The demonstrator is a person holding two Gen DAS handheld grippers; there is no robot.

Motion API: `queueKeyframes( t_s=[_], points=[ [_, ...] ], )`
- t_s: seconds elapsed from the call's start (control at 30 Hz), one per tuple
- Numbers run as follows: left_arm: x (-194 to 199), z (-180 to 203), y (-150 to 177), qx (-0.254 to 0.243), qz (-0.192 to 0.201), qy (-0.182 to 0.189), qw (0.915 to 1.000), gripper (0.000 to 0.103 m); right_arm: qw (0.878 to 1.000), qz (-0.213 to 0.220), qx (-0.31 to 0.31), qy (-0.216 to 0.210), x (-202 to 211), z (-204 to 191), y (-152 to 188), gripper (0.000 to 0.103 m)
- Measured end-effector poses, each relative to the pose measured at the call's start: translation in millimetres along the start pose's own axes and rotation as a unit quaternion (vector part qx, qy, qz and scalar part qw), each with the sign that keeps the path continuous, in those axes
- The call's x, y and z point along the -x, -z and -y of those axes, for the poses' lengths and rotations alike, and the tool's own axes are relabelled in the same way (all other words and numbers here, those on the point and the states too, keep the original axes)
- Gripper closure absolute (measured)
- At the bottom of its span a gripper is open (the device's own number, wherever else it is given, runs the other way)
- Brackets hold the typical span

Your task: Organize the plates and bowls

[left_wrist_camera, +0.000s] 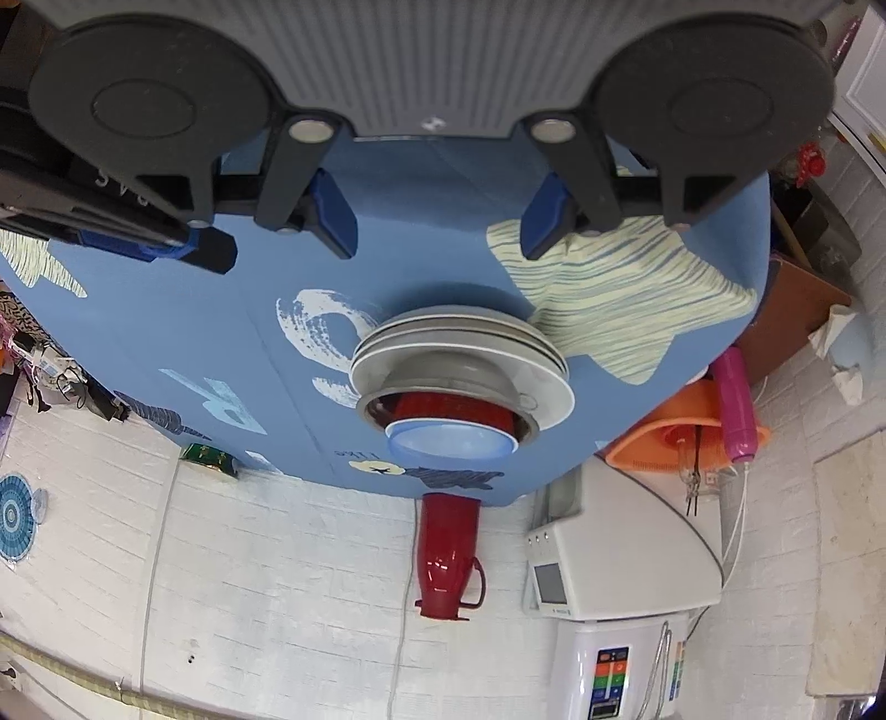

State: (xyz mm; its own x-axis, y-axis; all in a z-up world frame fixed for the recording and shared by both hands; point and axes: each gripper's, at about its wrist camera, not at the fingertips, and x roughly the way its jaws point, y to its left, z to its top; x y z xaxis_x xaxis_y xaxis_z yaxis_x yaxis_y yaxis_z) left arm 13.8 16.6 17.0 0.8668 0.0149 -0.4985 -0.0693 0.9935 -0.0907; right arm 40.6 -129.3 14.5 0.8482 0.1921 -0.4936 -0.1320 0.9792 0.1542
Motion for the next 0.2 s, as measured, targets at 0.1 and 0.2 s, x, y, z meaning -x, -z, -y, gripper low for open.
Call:
queueKeyframes(
  t_s=[0.1, 0.2],
  points=[
    [0.0, 1.8, -0.1, -0.009, 0.017, -0.014, 0.9997, 0.038, 1.0, -0.013, -0.003, -0.002, -5.5, -0.9, 2.4, 0.068],
    [1.4, 0.5, -0.5, -0.008, 0.019, -0.018, 0.9996, 0.038, 1.0, -0.014, -0.008, -0.006, -4.2, -0.9, 3.2, 0.068]
  ],
)
